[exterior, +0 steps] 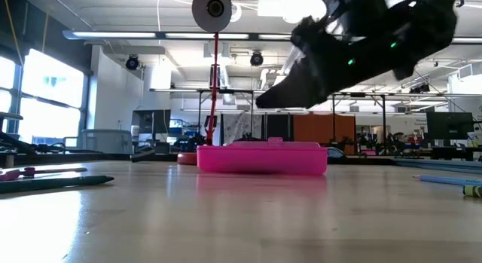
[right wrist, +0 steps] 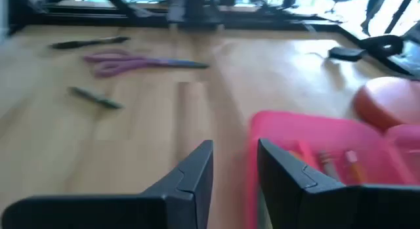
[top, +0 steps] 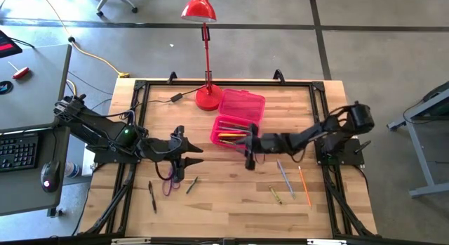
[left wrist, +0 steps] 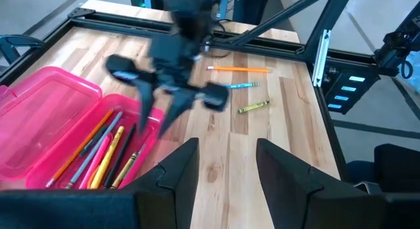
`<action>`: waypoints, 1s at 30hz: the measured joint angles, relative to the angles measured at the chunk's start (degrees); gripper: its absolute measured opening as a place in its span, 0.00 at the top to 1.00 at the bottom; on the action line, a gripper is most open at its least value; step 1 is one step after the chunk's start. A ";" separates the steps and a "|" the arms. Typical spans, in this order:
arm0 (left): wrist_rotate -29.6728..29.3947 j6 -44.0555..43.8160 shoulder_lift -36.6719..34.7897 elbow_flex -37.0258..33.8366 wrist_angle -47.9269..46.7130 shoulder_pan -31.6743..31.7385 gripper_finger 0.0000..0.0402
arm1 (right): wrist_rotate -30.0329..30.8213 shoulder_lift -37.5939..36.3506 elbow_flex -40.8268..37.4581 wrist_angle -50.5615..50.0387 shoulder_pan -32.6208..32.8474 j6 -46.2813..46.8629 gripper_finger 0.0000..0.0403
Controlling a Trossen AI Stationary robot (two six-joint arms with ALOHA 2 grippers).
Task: Pick & place school supplies into a supply box
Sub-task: Put the purple pencil into the pink supply box
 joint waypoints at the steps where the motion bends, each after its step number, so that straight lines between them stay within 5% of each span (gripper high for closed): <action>1: 0.00 0.00 0.00 0.00 -0.02 0.00 0.54 | 1.33 -1.20 0.00 -1.76 1.70 1.57 0.76; 7: -0.01 0.01 0.00 0.00 -0.02 0.00 0.54 | 16.33 -11.75 0.00 -21.83 12.81 11.46 0.76; 10: -0.02 0.04 0.00 0.00 -0.07 0.00 0.54 | 26.17 -17.41 0.02 -35.98 19.24 25.46 0.76; 14: -0.02 0.12 0.00 0.00 -0.28 0.00 0.54 | 31.28 -21.66 0.02 -54.16 27.50 45.78 0.76; 21: -1.00 0.24 0.00 0.00 -0.28 -0.02 0.54 | 23.96 -19.35 0.00 -74.30 34.70 73.67 0.76; 30: -1.55 0.24 0.00 0.00 -0.28 0.00 0.54 | 20.24 -10.65 0.00 -74.46 34.66 79.14 0.76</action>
